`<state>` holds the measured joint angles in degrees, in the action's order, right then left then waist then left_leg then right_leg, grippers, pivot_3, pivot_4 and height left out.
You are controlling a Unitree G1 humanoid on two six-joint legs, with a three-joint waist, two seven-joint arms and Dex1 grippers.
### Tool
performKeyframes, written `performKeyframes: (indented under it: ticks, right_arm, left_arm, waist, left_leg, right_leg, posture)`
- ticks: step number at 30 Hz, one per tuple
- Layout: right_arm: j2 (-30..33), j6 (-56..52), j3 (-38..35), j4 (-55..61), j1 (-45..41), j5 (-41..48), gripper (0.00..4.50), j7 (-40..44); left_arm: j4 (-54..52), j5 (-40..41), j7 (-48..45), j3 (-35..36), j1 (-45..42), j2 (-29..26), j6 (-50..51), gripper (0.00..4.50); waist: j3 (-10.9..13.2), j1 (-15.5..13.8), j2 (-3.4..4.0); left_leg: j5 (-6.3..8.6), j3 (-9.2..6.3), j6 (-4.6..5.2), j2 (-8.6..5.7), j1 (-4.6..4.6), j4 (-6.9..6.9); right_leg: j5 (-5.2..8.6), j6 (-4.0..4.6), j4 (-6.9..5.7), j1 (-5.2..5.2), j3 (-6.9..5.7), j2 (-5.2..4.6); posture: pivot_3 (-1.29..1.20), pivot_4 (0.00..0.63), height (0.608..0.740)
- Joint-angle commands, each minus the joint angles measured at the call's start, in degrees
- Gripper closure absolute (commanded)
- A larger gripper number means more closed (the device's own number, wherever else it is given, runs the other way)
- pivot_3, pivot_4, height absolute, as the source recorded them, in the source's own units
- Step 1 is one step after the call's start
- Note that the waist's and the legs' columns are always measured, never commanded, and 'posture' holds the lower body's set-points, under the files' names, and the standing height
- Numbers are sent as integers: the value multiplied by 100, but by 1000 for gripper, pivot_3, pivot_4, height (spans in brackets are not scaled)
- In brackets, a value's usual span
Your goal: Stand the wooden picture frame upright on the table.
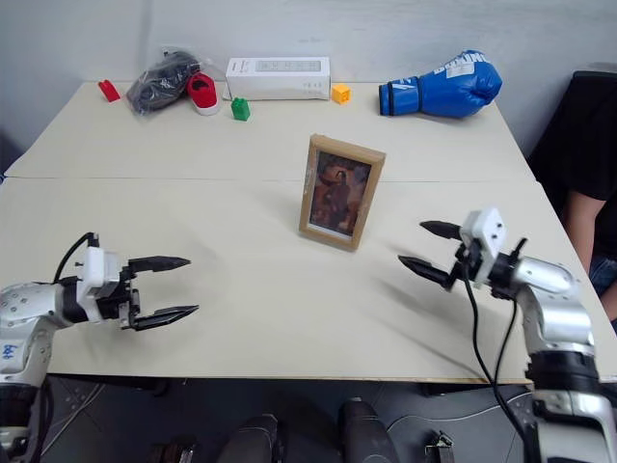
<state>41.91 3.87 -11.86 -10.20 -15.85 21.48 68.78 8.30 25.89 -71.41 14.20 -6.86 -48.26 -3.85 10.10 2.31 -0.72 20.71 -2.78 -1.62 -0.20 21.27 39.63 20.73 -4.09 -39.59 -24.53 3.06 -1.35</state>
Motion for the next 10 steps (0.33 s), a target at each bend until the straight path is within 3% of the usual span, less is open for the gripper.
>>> performKeyframes:
  ticks: [1, 3, 6, 10]
  right_arm:
    - [248, 1591, -313, 560, 665, -50, 43, 615]
    - [206, 2188, -510, 664, 1109, 140, 43, 767]
    - [317, 1798, -700, 938, 1755, 335, 43, 619]
    - [278, 1894, -687, 840, 1870, 223, 43, 400]
  left_arm:
    - [17, -158, 47, 483, 267, -291, -277, 0]
    - [80, -156, 76, 642, 420, -378, -294, 0]
    - [260, -306, 156, 802, 600, -438, -487, 0]
    - [296, -295, 214, 795, 627, -372, -500, 0]
  waist:
    - [0, -9, 0]
    - [0, -25, 0]
    - [0, -65, 0]
    - [0, -68, -1]
  left_leg:
    - [1, 1, 1, 0, -7, -4]
    - [12, 2, 24, 0, -13, -4]
    - [18, 2, 38, 0, -20, -3]
    - [18, 2, 40, 0, -24, -1]
  right_leg:
    - [0, 0, 3, 5, 1, 1]
    - [0, 0, 3, 12, 1, 1]
    - [0, -1, 5, 21, 2, 1]
    - [-2, -3, 7, 26, 2, 0]
  posture:
    - [0, 150, 740]
    - [0, 150, 740]
    - [0, 150, 740]
    - [0, 150, 740]
